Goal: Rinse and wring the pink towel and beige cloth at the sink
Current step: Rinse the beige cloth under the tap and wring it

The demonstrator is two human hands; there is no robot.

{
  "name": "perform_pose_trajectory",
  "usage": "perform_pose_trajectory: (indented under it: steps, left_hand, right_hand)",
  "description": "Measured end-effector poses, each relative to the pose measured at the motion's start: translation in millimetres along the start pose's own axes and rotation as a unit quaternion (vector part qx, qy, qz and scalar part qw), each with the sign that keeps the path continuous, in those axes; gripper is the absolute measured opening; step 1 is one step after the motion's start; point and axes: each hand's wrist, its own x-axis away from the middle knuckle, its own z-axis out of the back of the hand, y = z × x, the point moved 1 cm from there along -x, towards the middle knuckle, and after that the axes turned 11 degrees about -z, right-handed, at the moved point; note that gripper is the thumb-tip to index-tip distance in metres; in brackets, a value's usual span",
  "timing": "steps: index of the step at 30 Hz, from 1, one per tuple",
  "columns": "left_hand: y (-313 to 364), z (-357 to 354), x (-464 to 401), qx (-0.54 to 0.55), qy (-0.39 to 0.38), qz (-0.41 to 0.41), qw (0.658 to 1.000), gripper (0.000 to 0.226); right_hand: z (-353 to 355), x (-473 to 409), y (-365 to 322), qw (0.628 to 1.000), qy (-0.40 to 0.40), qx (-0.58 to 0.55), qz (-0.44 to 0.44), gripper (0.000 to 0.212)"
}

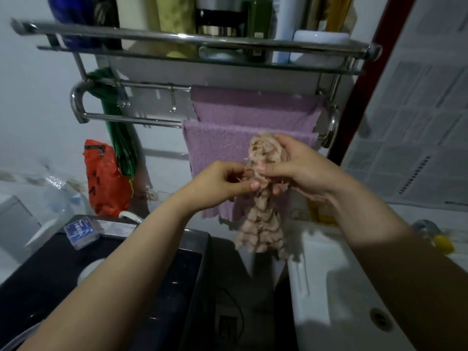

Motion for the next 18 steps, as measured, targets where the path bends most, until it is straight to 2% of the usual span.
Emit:
perform_pose_trajectory:
  steps: [4, 8, 10, 12, 13, 14, 15, 16, 17, 18]
  left_hand:
    - [15, 31, -11, 0.000, 0.062, 0.017, 0.998, 0.009]
    - [36, 66, -26, 0.064, 0.141, 0.041, 0.987, 0.012]
    - [45, 79, -34, 0.099, 0.191, 0.008, 0.977, 0.013]
    - [47, 92, -39, -0.012, 0.240, -0.122, 0.963, 0.005]
    - [46, 99, -39, -0.110, 0.264, -0.210, 0.935, 0.008]
    - [43, 103, -38, -0.206, 0.280, -0.291, 0.891, 0.018]
    - [36, 106, -36, -0.279, 0.297, -0.344, 0.846, 0.024]
    - [28, 109, -35, -0.326, 0.316, -0.359, 0.816, 0.027]
    - [21, 111, -36, -0.352, 0.325, -0.341, 0.809, 0.028]
    - [14, 113, -38, -0.367, 0.327, -0.305, 0.816, 0.026]
  right_hand:
    - [-6, -3, -22, 0.999, 0.019, 0.028, -0.001, 0.023]
    - [-14, -13, -48, 0.996, 0.023, -0.082, 0.024, 0.019]
    - [-25, -20, -59, 0.988, 0.033, -0.111, 0.099, 0.018]
    - [-37, -26, -66, 0.964, 0.072, 0.013, 0.256, 0.018]
    - [-40, -28, -68, 0.923, 0.101, 0.123, 0.349, 0.022]
    - [-40, -33, -69, 0.855, 0.135, 0.243, 0.437, 0.027]
    - [-40, -40, -69, 0.771, 0.167, 0.349, 0.506, 0.030]
    - [-40, -47, -68, 0.691, 0.192, 0.426, 0.552, 0.029]
    - [-40, -55, -66, 0.630, 0.207, 0.473, 0.580, 0.026]
    - [-40, -65, -63, 0.594, 0.210, 0.506, 0.589, 0.023]
